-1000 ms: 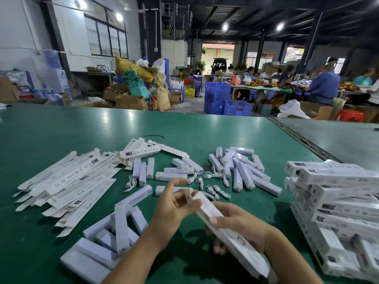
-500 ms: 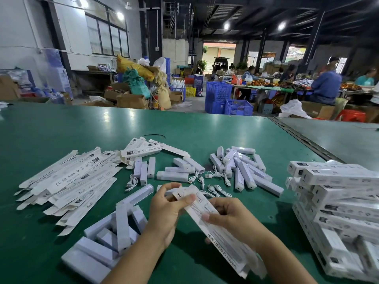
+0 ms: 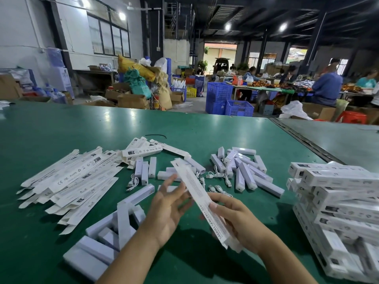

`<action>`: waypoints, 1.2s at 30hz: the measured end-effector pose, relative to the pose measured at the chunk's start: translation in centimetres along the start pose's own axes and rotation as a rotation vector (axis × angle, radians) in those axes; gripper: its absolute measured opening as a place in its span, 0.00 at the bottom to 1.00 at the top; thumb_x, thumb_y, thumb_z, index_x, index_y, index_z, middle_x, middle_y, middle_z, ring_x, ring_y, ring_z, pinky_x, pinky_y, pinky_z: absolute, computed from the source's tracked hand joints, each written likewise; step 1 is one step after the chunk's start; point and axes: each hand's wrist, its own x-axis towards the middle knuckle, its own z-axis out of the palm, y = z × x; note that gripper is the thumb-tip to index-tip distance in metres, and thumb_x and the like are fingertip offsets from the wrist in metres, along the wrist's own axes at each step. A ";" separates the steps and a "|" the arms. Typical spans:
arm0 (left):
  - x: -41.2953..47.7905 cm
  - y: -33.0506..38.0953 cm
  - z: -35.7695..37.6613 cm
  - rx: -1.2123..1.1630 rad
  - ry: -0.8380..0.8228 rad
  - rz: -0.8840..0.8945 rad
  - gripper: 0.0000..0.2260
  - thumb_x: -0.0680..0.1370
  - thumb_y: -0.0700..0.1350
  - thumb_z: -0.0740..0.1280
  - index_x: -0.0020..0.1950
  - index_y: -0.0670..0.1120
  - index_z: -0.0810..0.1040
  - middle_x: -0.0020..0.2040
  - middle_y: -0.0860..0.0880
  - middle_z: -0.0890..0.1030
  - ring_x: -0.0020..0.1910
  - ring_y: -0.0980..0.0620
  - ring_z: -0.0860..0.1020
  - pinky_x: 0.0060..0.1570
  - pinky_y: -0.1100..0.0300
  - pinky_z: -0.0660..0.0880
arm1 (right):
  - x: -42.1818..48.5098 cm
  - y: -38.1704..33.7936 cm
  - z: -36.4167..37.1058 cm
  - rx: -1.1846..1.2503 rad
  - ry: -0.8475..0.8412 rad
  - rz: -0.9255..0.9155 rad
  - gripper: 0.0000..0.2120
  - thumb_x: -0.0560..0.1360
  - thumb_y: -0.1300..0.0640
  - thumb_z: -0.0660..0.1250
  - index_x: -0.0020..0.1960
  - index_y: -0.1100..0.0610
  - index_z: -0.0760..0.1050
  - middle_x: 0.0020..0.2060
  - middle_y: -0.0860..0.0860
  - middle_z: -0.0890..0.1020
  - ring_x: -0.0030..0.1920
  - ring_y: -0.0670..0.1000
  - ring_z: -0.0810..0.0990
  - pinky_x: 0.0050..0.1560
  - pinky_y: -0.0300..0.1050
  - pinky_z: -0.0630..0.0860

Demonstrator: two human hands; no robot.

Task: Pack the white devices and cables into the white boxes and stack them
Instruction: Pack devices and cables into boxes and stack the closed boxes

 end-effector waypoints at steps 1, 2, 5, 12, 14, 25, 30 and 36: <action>-0.2 -0.3 0.3 0.059 -0.053 -0.035 0.25 0.73 0.43 0.69 0.70 0.40 0.71 0.56 0.38 0.82 0.50 0.41 0.81 0.49 0.47 0.78 | 0.1 0.1 0.2 0.078 -0.021 -0.003 0.15 0.73 0.50 0.70 0.59 0.49 0.81 0.42 0.53 0.83 0.36 0.49 0.81 0.36 0.43 0.78; -0.4 -0.7 0.5 0.094 -0.087 -0.048 0.26 0.73 0.45 0.70 0.70 0.39 0.71 0.57 0.37 0.81 0.51 0.39 0.80 0.50 0.45 0.77 | 0.2 0.2 0.4 0.124 -0.029 -0.006 0.17 0.72 0.50 0.71 0.59 0.52 0.81 0.41 0.55 0.81 0.33 0.50 0.79 0.33 0.42 0.77; -0.4 -1.0 0.7 0.114 -0.067 0.004 0.27 0.69 0.46 0.74 0.64 0.36 0.75 0.53 0.37 0.83 0.48 0.41 0.82 0.45 0.48 0.79 | 0.2 0.4 0.7 0.072 -0.010 -0.011 0.18 0.72 0.46 0.70 0.56 0.55 0.83 0.41 0.60 0.80 0.31 0.51 0.78 0.32 0.42 0.76; 0.5 -0.9 -0.4 0.113 0.223 0.101 0.17 0.66 0.43 0.75 0.53 0.39 0.81 0.45 0.42 0.85 0.42 0.49 0.85 0.40 0.61 0.81 | 0.0 0.3 1.0 -0.006 -0.094 0.012 0.17 0.73 0.54 0.72 0.62 0.51 0.80 0.50 0.55 0.84 0.45 0.59 0.83 0.48 0.52 0.81; 0.6 -1.0 -0.5 0.146 0.277 0.123 0.15 0.67 0.40 0.75 0.52 0.40 0.81 0.47 0.42 0.86 0.43 0.48 0.86 0.38 0.60 0.81 | 0.0 0.4 1.1 -0.003 -0.076 0.014 0.18 0.74 0.56 0.71 0.64 0.53 0.78 0.51 0.57 0.84 0.47 0.62 0.83 0.51 0.55 0.81; -0.7 -2.9 -0.1 0.942 -0.111 0.333 0.29 0.74 0.48 0.76 0.67 0.72 0.69 0.58 0.65 0.81 0.59 0.67 0.78 0.56 0.70 0.75 | 0.8 0.6 1.0 -0.021 0.354 -0.221 0.20 0.67 0.49 0.72 0.53 0.59 0.73 0.46 0.60 0.85 0.39 0.55 0.80 0.37 0.48 0.74; -0.9 -2.4 0.1 0.889 -0.093 0.351 0.27 0.71 0.53 0.73 0.68 0.64 0.70 0.56 0.67 0.82 0.60 0.65 0.78 0.55 0.72 0.73 | 0.9 1.0 0.0 -0.029 0.207 -0.228 0.13 0.81 0.55 0.61 0.60 0.52 0.81 0.55 0.56 0.84 0.50 0.55 0.82 0.56 0.53 0.79; -0.9 -1.9 0.1 0.854 -0.077 0.379 0.24 0.73 0.53 0.69 0.68 0.63 0.71 0.56 0.61 0.83 0.56 0.61 0.81 0.53 0.68 0.76 | 0.7 1.1 0.2 -0.391 0.135 -0.359 0.18 0.79 0.56 0.61 0.62 0.39 0.78 0.56 0.45 0.84 0.56 0.51 0.81 0.61 0.51 0.77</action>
